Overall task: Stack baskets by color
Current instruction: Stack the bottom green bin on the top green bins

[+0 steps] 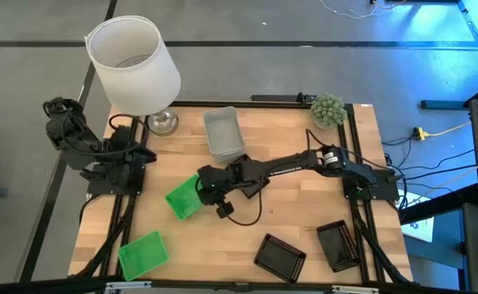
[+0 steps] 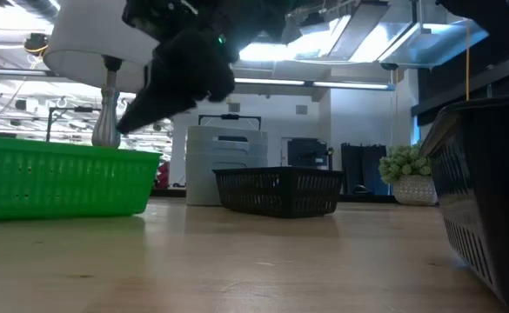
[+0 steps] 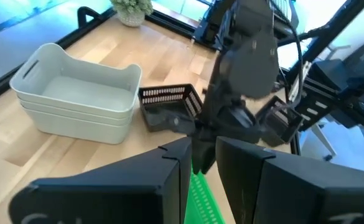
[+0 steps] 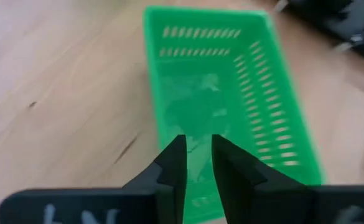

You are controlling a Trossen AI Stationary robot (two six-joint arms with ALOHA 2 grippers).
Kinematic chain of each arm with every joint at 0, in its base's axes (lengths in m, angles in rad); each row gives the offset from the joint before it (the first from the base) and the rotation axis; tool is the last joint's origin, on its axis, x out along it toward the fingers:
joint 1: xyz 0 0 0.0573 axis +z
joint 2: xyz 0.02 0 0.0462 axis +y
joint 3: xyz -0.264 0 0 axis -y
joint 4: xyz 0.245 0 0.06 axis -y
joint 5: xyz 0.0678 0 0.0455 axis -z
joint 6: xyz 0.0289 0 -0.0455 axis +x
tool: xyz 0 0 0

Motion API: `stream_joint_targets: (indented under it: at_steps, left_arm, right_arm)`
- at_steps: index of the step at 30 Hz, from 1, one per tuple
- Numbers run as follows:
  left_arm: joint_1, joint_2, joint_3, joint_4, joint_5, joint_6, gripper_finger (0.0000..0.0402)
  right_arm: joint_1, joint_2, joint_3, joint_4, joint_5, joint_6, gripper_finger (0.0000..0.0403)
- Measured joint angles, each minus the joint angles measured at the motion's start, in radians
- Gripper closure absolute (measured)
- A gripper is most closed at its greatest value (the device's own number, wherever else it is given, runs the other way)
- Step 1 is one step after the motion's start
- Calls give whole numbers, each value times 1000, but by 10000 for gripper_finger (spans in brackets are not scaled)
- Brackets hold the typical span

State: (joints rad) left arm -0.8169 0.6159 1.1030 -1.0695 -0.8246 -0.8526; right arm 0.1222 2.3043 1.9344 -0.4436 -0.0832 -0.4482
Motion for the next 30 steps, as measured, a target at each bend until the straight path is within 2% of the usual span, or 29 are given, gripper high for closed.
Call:
stream_joint_targets:
  at_steps: [4,7,13,17,21,26,30]
  left_arm:
    - [0,0,0,0,43,20,335]
    - [0,8,0,-3,105,51,335]
    - [0,78,0,-15,310,106,335]
    - [0,158,0,-15,478,96,335]
    - [0,233,0,-15,600,30,335]
    - [0,323,0,-15,667,-104,335]
    - [0,376,0,-14,746,-159,335]
  right_arm:
    - [0,-1,114,-92,-3,57,331]
    - [1,-3,215,-191,-43,106,335]
    - [23,-5,425,-370,-93,129,336]
    - [50,-81,387,-343,-95,131,336]
    - [75,-136,387,-352,-96,162,336]
    - [108,-204,387,-353,-90,184,336]
    - [143,-250,387,-346,-34,184,336]
